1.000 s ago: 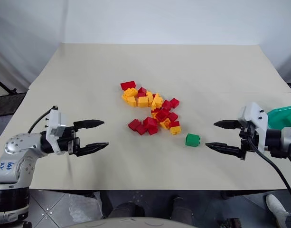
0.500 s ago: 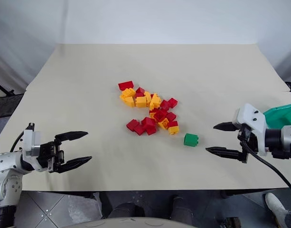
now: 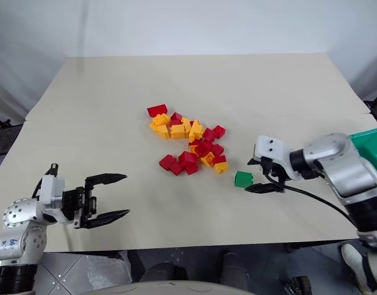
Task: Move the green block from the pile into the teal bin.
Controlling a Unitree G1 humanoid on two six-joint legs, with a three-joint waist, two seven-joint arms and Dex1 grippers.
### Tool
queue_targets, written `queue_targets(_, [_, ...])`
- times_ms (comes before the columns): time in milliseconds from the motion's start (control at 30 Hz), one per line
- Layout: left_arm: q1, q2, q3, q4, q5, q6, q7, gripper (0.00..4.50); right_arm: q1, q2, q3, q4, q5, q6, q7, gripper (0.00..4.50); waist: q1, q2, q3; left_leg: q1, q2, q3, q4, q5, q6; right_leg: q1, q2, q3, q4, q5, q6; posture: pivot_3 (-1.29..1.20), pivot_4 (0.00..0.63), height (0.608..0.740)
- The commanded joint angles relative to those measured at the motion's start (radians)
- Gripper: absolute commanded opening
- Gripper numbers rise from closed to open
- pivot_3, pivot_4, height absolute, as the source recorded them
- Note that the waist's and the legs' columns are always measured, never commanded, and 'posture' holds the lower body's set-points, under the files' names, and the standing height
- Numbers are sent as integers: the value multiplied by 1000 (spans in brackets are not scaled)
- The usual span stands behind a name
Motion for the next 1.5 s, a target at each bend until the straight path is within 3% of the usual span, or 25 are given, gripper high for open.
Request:
queue_targets(33, [-44, 1, -35, -10, -19, -13, -18, 4474, -42, 27, 17, 42, -36, -28, 35, 4500, 0, 0, 0, 0, 0, 0, 0, 0, 0, 0, 0, 0, 0, 0, 0, 0, 150, 740])
queue_targets(267, [-153, 10, -79, -1, -24, 24, -3, 4474, -79, 58, 85, 100, -112, -59, 93, 4500, -3, 0, 0, 0, 0, 0, 0, 0, 1, 0, 1, 0, 0, 0, 0, 0, 150, 740])
queue_targets(367, [-197, 20, -108, -14, -22, 74, 10, 4500, -75, 69, 65, 103, -121, -49, 69, 3869, -2, 0, 0, 0, 0, 1, 0, 0, 1, 0, 1, 0, 0, 0, 0, 0, 150, 740])
queue_targets(600, [-252, 26, -142, -2, -12, 118, 15, 4500, -36, 79, -10, 43, -89, 7, 9, 1475, -1, 0, 0, 0, 0, 1, 0, 0, 1, 0, 2, 0, 0, 0, 0, 0, 150, 740])
queue_targets(700, [-297, 18, -162, 14, -1, 134, 27, 4500, 16, 65, -84, -29, -53, 62, -31, 1505, 3, 0, 0, 0, 0, 0, 0, 0, 1, 1, 2, -1, 0, 0, 0, 0, 150, 740])
queue_targets(933, [-454, -17, -239, 137, 73, 145, 70, 4500, 151, 63, -401, -223, 123, 250, -178, 1505, 5, 0, 0, 0, -1, 1, 0, 1, 2, 1, 2, 0, 0, 1, 2, 0, 150, 740])
queue_targets(1100, [-565, -86, -290, 247, 101, 113, 48, 4500, 305, 2, -630, -288, 123, 292, -286, 1505, 22, 0, 0, -1, -1, 0, 0, 1, 2, 1, 3, 0, -1, 1, 2, 0, 150, 740])
queue_targets(1200, [-636, -144, -325, 330, 147, 108, 77, 4500, 347, 25, -817, -273, 75, 306, -461, 1505, 28, 0, 0, -1, -2, 2, 0, 2, 3, 1, 3, 1, -1, 2, 3, 0, 150, 740])
queue_targets(1367, [-665, -189, -336, 367, 162, 93, 77, 4500, 374, 18, -916, -223, 25, 309, -610, 1505, 23, 0, 0, 0, -1, 3, 0, 2, 3, 1, 3, 3, -2, 2, 4, 0, 150, 740])
queue_targets(1500, [-674, -217, -341, 397, 174, 71, 71, 4500, 356, 5, -914, -120, -30, 292, -723, 1505, 21, 0, 0, 1, -1, 4, -1, 2, 4, 1, 4, 4, -2, 2, 4, 0, 150, 740])
